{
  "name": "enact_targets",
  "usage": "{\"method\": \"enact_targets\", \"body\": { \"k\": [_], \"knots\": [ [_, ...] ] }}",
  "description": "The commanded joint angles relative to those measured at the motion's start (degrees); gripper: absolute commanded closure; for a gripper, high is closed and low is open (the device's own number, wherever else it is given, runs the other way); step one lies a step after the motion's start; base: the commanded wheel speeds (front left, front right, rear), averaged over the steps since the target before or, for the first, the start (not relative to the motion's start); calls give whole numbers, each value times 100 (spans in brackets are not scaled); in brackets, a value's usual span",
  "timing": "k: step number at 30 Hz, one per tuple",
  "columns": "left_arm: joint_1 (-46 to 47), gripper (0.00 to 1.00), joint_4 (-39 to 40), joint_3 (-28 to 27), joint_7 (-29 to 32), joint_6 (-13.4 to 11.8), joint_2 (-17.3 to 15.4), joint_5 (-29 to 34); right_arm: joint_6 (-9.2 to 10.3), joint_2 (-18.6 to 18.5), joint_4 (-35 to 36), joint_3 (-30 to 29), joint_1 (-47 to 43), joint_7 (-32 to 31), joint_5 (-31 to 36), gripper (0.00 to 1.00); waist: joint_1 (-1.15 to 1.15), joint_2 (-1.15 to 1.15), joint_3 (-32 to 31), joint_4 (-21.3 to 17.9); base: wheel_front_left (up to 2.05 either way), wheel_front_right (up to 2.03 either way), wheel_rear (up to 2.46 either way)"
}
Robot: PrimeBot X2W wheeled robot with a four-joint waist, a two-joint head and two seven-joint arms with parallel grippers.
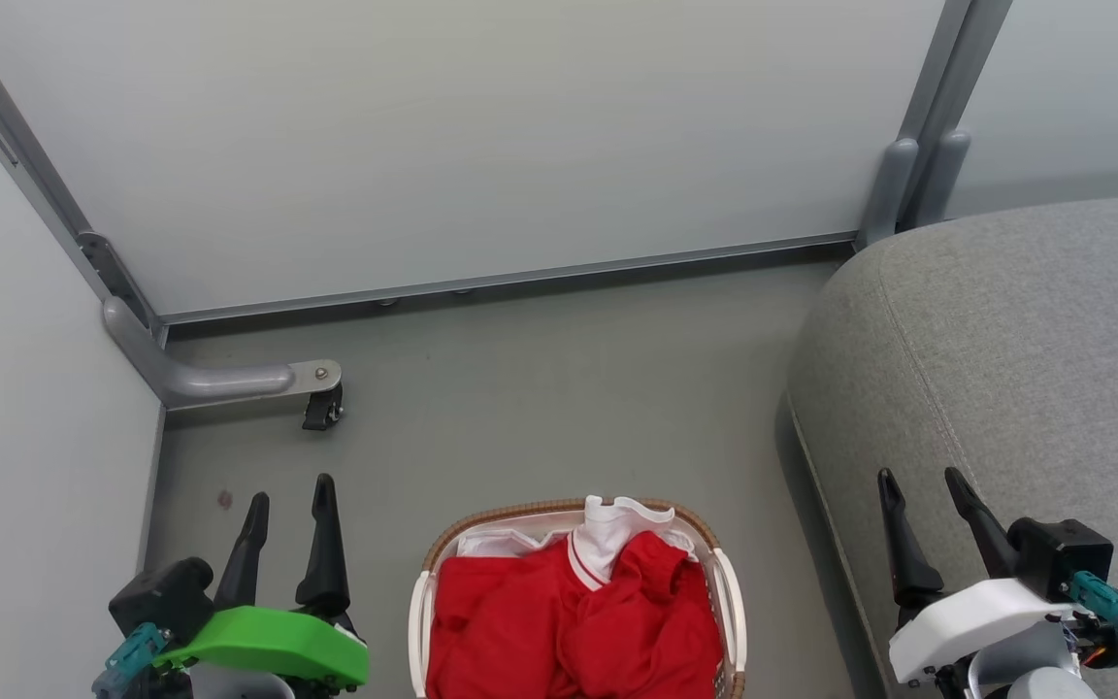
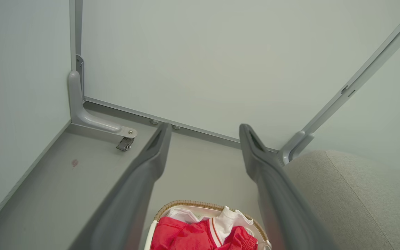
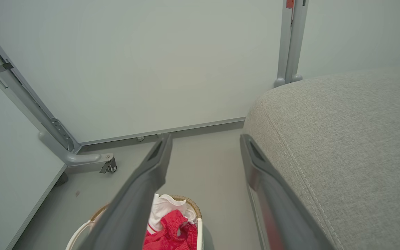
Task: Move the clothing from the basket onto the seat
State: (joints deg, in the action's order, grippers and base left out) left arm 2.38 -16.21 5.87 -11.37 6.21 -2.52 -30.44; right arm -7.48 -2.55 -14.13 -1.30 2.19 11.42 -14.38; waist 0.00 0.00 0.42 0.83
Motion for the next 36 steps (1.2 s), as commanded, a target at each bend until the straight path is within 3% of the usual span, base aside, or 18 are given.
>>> {"method": "enact_targets", "body": {
  "k": [1,36],
  "knots": [
    [-72,0,12,19,-54,-11,-45,151,-2,-37,12,8,-44,55,172,0,0,0,2,-1,0,0,0],
    [-92,0,-327,197,-381,-38,-53,1107,-1,-48,94,42,-114,387,1598,0,0,0,25,22,0,0,0]
  ]
}}
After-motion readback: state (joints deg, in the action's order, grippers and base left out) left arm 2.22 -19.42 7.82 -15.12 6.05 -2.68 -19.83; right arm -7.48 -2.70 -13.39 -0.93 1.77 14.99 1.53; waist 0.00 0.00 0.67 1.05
